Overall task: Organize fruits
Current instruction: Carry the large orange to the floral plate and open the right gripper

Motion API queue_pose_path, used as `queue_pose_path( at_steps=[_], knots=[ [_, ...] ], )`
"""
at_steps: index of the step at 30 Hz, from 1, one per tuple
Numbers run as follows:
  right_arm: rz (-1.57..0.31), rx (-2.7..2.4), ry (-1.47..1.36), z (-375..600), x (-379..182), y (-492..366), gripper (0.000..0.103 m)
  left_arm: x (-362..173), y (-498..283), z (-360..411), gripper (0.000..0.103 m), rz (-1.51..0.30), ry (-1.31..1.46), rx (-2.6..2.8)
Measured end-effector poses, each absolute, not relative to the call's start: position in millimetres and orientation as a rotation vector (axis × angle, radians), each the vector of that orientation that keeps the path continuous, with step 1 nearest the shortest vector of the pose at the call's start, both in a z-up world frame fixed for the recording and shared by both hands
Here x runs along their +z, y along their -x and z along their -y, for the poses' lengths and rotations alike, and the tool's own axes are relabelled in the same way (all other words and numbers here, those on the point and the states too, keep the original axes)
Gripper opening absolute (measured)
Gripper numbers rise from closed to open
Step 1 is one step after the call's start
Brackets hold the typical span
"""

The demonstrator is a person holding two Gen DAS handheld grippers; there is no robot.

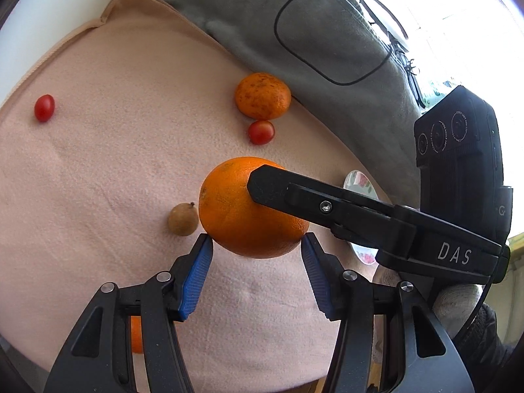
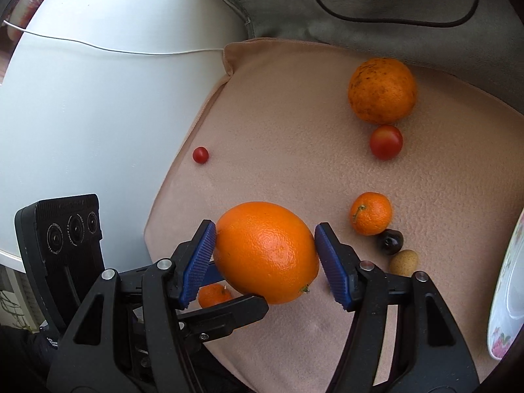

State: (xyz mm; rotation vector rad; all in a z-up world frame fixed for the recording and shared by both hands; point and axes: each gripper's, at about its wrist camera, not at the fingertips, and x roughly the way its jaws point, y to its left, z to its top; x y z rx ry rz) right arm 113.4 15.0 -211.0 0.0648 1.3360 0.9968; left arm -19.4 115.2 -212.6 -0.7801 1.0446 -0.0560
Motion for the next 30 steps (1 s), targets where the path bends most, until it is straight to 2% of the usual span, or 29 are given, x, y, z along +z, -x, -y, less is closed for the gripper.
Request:
queue_pose_path(
  at_steps=[30],
  knots=[
    [-1.284, 0.615, -0.304, 188, -223, -141, 0.066, -210, -73, 35, 0.054, -1.171, 0.622, -0.395]
  ],
)
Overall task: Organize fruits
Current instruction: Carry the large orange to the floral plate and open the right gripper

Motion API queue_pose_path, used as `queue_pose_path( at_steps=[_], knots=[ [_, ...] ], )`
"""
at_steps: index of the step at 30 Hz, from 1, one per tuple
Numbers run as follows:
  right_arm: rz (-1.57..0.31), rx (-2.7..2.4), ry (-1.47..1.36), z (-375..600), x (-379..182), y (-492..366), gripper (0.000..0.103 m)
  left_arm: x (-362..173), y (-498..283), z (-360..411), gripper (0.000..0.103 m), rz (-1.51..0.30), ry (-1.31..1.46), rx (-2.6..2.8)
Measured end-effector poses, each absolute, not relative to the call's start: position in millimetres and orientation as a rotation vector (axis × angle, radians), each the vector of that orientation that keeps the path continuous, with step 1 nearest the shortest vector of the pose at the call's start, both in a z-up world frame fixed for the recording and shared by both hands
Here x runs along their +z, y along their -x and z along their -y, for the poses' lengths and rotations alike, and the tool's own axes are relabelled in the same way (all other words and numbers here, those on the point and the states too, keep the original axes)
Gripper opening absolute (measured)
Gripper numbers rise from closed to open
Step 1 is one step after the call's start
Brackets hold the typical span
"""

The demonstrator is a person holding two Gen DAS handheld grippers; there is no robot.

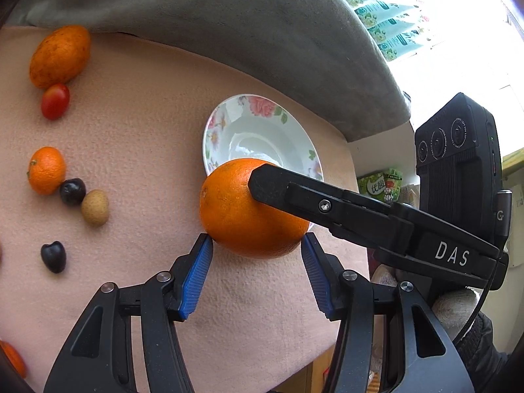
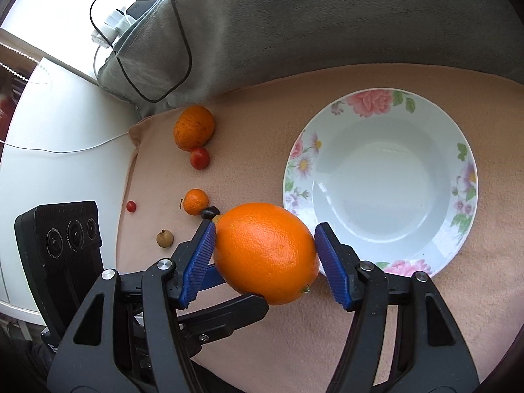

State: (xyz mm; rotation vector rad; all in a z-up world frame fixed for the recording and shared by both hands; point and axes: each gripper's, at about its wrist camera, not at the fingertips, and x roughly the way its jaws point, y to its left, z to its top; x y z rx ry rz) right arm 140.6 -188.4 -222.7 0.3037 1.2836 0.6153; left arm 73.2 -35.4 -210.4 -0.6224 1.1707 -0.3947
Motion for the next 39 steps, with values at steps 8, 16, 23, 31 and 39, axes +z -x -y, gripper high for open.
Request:
queue_pose_path(
  at_steps=[8, 16, 23, 31, 39],
  knots=[
    [-1.295, 0.573, -0.336, 213, -231, -145, 0.066, -214, -84, 55, 0.054, -1.198, 0.604, -0.425],
    [-1.310, 0.548, -0.364, 225, -237, -147, 0.066, -217, -82, 60, 0.054, -1.215, 0.589, -0.439],
    [-1.321, 0.543, -0.370, 228, -238, -147, 0.066, -219, -84, 67, 0.054, -1.224, 0.581, -0.440],
    [-1.304, 0.505, -0.343, 229, -233, -150, 0.066, -214, -87, 68, 0.054, -1.208, 0.566, -0.444],
    [-1.249, 0.441, -0.343, 245, -214, -152, 0.073, -208, -86, 62, 0.054, -1.199, 0.544, -0.432]
  ],
)
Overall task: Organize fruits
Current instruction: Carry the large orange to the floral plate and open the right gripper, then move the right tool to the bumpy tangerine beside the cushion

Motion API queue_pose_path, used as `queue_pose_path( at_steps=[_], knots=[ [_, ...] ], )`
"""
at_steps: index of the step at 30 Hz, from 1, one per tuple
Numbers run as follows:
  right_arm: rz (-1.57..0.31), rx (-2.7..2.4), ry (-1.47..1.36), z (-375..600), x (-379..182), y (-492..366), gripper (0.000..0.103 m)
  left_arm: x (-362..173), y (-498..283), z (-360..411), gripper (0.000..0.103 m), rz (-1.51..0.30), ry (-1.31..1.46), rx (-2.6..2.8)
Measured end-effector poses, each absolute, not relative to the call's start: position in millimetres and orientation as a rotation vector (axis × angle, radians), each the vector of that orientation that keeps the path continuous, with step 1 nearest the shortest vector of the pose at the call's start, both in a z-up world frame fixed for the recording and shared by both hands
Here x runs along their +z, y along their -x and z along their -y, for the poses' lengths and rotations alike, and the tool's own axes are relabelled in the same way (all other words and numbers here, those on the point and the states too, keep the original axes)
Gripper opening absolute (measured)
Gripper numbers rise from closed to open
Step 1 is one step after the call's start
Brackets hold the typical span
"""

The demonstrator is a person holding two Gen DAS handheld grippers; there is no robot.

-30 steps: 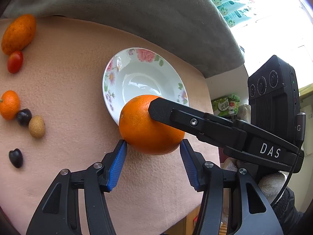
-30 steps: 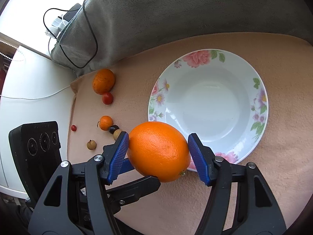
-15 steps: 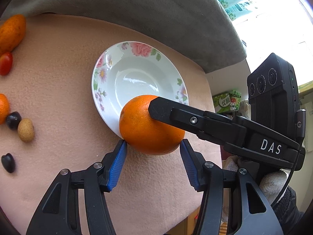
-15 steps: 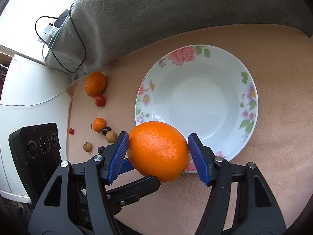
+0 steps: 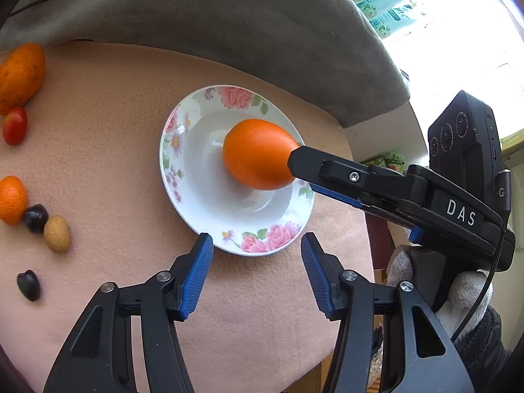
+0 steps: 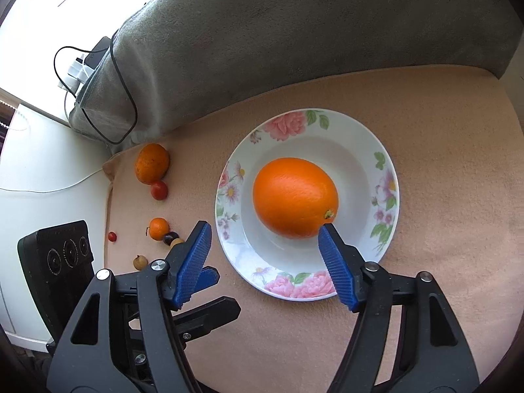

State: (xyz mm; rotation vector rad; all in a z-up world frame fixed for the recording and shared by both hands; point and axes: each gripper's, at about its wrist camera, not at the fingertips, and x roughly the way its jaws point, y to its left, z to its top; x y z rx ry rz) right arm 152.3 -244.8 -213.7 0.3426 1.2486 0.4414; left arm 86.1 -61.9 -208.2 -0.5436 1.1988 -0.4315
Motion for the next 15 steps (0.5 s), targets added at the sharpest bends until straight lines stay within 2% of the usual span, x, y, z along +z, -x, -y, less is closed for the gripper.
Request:
queue_pose_path(
  at_steps=[10, 15],
  knots=[
    [-1.213, 0.382, -0.267, 241, -206, -141, 0.077, -202, -80, 52, 0.057, -1.182, 0.505, -0.407],
    [-1.212, 0.382, -0.263, 237, -204, -141, 0.077, -200, -77, 42, 0.067, -1.178, 0.491, -0.375]
  ],
)
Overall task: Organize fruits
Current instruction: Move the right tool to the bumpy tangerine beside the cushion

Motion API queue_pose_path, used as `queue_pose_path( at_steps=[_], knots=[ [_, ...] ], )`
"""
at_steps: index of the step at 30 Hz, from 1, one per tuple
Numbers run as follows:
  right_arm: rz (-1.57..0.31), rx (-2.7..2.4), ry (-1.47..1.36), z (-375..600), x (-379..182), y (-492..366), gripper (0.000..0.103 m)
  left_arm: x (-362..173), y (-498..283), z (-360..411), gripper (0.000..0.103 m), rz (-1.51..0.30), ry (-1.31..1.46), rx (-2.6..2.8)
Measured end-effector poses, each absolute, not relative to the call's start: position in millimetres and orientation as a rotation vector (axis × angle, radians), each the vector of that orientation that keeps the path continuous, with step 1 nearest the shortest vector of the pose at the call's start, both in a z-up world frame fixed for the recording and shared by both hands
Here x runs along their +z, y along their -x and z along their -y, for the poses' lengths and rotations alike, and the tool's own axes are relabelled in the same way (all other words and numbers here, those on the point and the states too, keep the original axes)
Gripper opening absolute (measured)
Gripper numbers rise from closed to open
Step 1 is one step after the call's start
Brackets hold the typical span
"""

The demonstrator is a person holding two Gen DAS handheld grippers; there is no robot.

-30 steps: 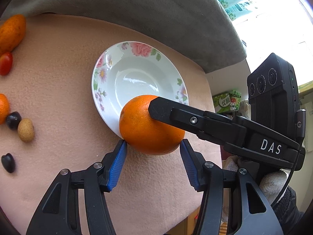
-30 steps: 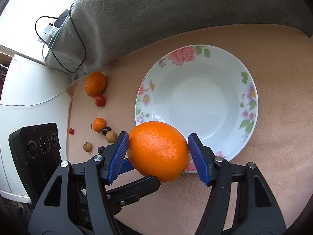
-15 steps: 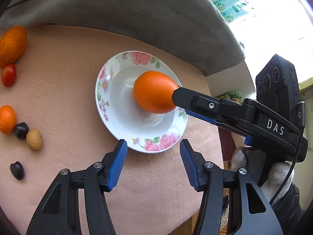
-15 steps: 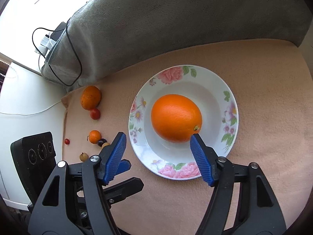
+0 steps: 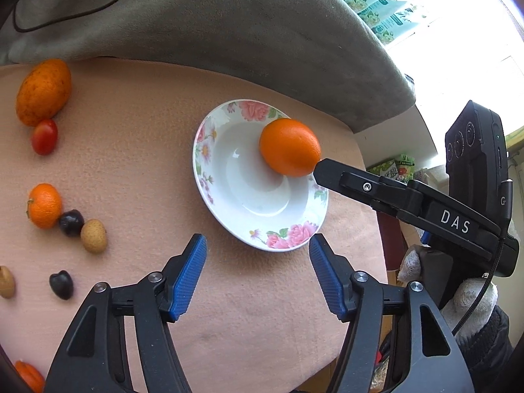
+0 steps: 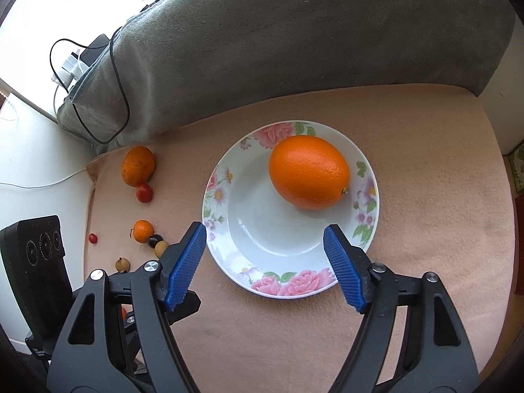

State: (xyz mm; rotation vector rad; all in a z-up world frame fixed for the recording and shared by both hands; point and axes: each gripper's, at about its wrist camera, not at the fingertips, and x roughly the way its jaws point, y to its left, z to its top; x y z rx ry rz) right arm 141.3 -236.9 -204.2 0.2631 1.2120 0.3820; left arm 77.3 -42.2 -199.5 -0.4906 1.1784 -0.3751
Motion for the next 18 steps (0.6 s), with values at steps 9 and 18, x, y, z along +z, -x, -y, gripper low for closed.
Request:
queue_pose_path(
  at_steps=[9, 18],
  knots=[
    [-1.208, 0.396, -0.237, 223, -200, -141, 0.082, -202, -72, 14, 0.070, -1.179, 0.532, -0.307],
    [-1.200, 0.415, -0.207, 203, -196, -142, 0.082, -201, -68, -22, 0.071, -1.164, 0.562, -0.228]
  ],
)
